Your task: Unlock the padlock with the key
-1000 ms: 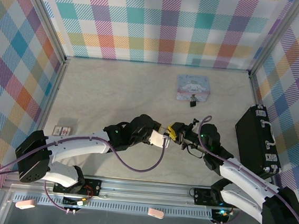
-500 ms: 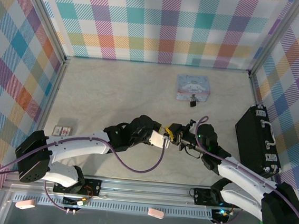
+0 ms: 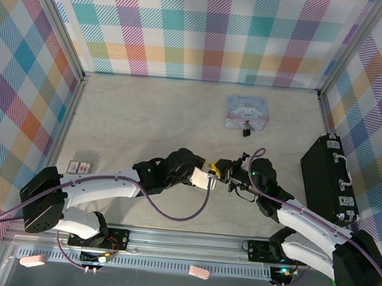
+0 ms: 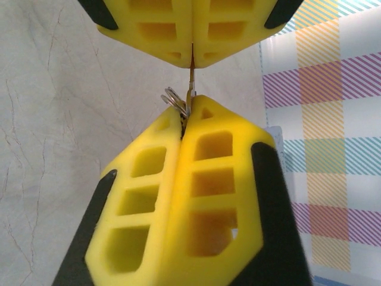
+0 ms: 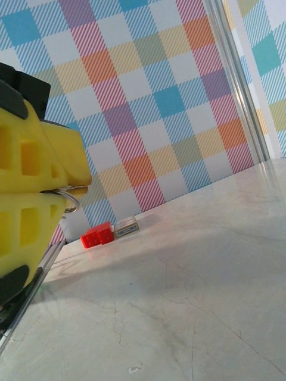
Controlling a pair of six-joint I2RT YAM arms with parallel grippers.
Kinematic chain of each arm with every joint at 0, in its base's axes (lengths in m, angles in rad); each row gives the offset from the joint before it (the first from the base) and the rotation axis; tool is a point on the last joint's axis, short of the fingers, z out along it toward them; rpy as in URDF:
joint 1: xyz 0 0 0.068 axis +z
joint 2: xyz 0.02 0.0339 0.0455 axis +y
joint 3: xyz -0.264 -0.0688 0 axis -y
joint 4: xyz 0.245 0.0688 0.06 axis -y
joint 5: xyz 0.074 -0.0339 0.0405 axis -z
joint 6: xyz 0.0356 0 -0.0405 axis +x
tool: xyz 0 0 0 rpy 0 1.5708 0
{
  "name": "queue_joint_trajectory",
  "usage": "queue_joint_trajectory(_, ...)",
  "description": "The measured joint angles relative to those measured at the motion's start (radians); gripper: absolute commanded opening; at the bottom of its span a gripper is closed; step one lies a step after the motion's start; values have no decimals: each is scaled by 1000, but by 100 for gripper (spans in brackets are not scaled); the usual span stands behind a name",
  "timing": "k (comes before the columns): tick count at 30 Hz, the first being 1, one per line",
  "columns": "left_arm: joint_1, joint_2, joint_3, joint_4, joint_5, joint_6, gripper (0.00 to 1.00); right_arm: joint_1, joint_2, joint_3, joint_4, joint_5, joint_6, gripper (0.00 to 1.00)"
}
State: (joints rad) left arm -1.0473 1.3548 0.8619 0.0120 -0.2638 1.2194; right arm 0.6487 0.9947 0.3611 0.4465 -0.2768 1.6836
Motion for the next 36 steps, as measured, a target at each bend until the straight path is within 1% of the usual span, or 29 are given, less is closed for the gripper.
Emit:
queue_joint_trajectory(3, -3, -7, -27, 60, -14, -60, 30, 0, -1, 5, -15, 5, -18, 0)
queue_joint_trajectory(5, -5, -39, -55, 97, -20, -151, 38, 1, -1, 9, -44, 12, -46, 0)
queue_joint_trajectory(8, 3, -150, -65, 90, -15, -369, 40, 1, -3, 16, -83, 32, -115, 0)
queue_joint_trajectory(10, 17, -245, -51, 68, -12, -549, 41, 1, -3, 23, -90, 44, -183, 0)
queue_joint_trajectory(14, 83, -376, -17, 25, -3, -915, 47, 1, -2, 25, -55, 72, -311, 0)
queue_joint_trajectory(17, 142, -397, -14, -26, 30, -1155, 48, 13, 9, 14, 28, 97, -392, 0)
queue_joint_trajectory(19, 170, -383, -16, -62, 66, -1288, 49, 31, 22, 0, 90, 117, -445, 0)
queue_joint_trajectory(25, 233, -307, -47, -65, 242, -1646, 49, 118, 68, -27, 220, 194, -616, 0)
queue_joint_trajectory(31, 259, -198, -10, -119, 336, -1911, 49, 214, 97, -57, 339, 328, -819, 0)
queue_joint_trajectory(36, 266, -135, 24, -145, 381, -2081, 43, 255, 180, -74, 452, 400, -976, 0)
